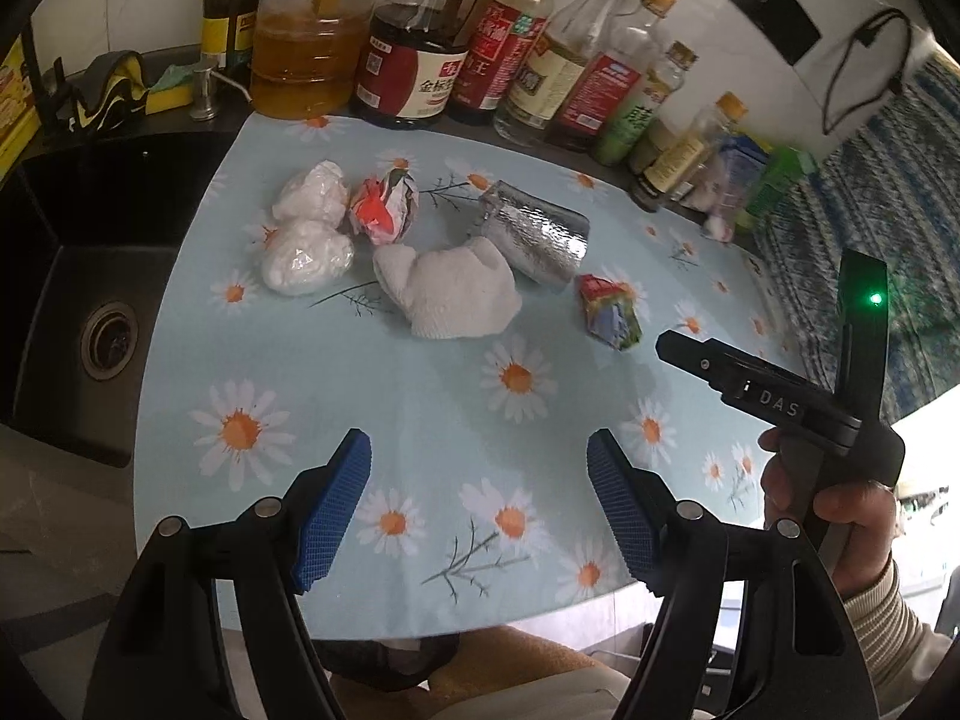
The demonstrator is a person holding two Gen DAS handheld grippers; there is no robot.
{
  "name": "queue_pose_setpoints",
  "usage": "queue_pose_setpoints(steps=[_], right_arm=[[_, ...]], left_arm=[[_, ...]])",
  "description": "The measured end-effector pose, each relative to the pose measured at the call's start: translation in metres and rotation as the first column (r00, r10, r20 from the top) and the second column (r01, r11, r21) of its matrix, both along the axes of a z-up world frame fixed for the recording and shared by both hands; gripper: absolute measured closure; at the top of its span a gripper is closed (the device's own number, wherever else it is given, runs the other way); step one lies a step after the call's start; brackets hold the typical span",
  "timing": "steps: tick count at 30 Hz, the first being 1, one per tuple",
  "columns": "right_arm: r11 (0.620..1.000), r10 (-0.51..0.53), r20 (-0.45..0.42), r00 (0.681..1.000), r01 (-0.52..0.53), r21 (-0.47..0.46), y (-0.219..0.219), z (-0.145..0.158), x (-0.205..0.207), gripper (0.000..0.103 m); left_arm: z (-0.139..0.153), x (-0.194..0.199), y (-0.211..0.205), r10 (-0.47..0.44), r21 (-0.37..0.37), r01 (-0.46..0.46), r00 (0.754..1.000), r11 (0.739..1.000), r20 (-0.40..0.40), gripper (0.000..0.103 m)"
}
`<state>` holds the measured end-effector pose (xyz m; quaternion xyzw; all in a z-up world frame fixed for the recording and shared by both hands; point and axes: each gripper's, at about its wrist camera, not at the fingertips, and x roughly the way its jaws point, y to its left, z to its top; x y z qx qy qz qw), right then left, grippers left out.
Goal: Collect trash
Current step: 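Reach the right tool to the red-labelled snack packet while the left tool reaches the grey knit cloth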
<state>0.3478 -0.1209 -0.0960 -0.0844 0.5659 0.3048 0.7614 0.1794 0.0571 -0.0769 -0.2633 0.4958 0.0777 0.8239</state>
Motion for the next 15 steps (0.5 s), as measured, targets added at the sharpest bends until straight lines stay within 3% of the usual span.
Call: queue_pose_setpoints(steps=[6, 15], right_arm=[[0.998, 0.051, -0.022, 0.998, -0.051, -0.033, 0.013, -0.026, 0.021, 0.020], [0.992, 0.098, -0.027, 0.995, -0.100, -0.077, 0.028, -0.053, 0.039, 0.036]], left_arm=[[-0.007, 0.012, 0.001, 0.052, 0.002, -0.052, 0.998, 0.999, -0.039, 0.031], [-0.019, 0.015, 0.001, 0.115, -0.004, -0.116, 0.990, 0.993, -0.083, 0.031]])
